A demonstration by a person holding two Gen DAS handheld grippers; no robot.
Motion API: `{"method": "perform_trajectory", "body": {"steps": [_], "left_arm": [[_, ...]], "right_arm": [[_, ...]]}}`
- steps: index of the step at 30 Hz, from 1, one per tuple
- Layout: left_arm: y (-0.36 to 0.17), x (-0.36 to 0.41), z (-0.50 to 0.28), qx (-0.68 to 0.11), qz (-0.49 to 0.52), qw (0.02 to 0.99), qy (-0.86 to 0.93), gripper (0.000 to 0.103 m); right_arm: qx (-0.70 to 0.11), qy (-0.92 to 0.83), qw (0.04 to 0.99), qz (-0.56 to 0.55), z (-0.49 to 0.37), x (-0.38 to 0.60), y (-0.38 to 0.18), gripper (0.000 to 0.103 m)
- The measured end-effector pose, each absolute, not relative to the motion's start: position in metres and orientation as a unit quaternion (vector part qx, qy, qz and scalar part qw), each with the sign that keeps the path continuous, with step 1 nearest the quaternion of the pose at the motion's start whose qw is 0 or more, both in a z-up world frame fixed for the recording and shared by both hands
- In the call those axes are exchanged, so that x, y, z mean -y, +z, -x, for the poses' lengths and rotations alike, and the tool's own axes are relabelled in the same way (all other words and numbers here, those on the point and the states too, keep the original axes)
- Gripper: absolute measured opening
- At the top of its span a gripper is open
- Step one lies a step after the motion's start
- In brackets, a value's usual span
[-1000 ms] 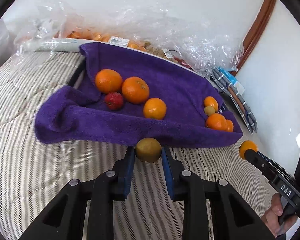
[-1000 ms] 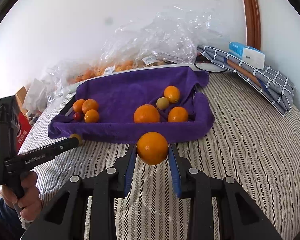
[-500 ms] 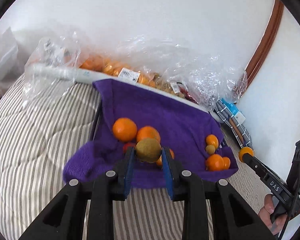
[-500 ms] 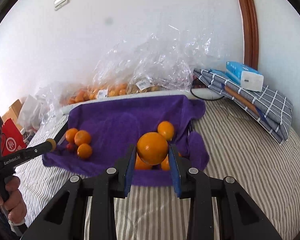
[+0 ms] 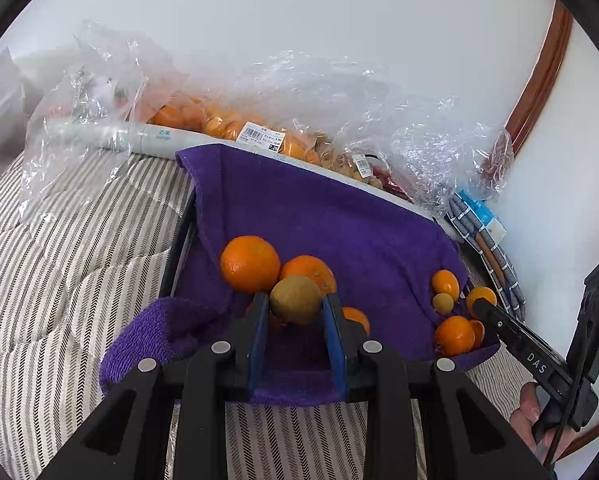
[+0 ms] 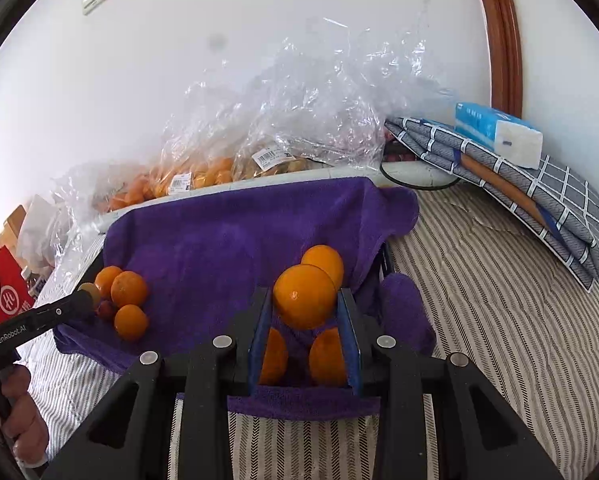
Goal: Organize fruits
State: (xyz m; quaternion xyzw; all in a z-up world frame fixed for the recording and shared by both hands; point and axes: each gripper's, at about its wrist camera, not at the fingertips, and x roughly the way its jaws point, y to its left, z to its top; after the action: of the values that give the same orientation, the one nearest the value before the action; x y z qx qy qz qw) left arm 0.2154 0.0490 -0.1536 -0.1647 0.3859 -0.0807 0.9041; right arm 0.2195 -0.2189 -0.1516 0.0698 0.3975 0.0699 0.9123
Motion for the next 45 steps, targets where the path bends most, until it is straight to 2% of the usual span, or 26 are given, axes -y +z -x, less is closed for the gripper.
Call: {"method": "perform_trajectory", "body": {"steps": [6, 21, 28, 33, 35, 39, 43, 45], "left_arm": [[-0.163, -0.048, -0.22, -0.406, 0.189, 0.89, -0.087, 0.026], [-0.164, -0.037, -0.22, -0.4, 0.154, 0.9, -0.079, 0.027], [-0.157, -0.036, -0.213, -0.381, 0.141, 0.91, -0.077, 0.041], [-0.139, -0.039, -0.19, -0.368, 0.138, 0.918, -0.057, 0.047], [-0.127, -0.042, -0.174, -0.36, 0.15, 0.919, -0.063, 0.054], [-0.101, -0.036, -0.146, -0.351, 0.129, 0.926, -0.053, 0.058], [-0.074, -0.031, -0.113, -0.334, 0.117, 0.934, -0.049, 0.072], [-0.062, -0.028, -0.099, -0.325, 0.11, 0.938, -0.045, 0.075]], "right_arm": [[-0.401, 0.073, 0.911, -0.07, -0.217, 0.218, -0.159, 0.033], [-0.398, 0.065, 0.913, -0.065, -0.218, 0.215, -0.162, 0.033], [-0.396, 0.059, 0.914, -0.072, -0.217, 0.219, -0.161, 0.049], [-0.377, 0.022, 0.923, -0.072, -0.204, 0.222, -0.142, 0.051], [-0.376, 0.029, 0.921, -0.092, -0.193, 0.225, -0.132, 0.055], [-0.378, 0.024, 0.921, -0.088, -0.163, 0.221, -0.103, 0.055], [-0.375, 0.034, 0.923, -0.077, -0.122, 0.215, -0.065, 0.057], [-0.371, 0.033, 0.926, -0.064, -0.101, 0.212, -0.047, 0.058]]}}
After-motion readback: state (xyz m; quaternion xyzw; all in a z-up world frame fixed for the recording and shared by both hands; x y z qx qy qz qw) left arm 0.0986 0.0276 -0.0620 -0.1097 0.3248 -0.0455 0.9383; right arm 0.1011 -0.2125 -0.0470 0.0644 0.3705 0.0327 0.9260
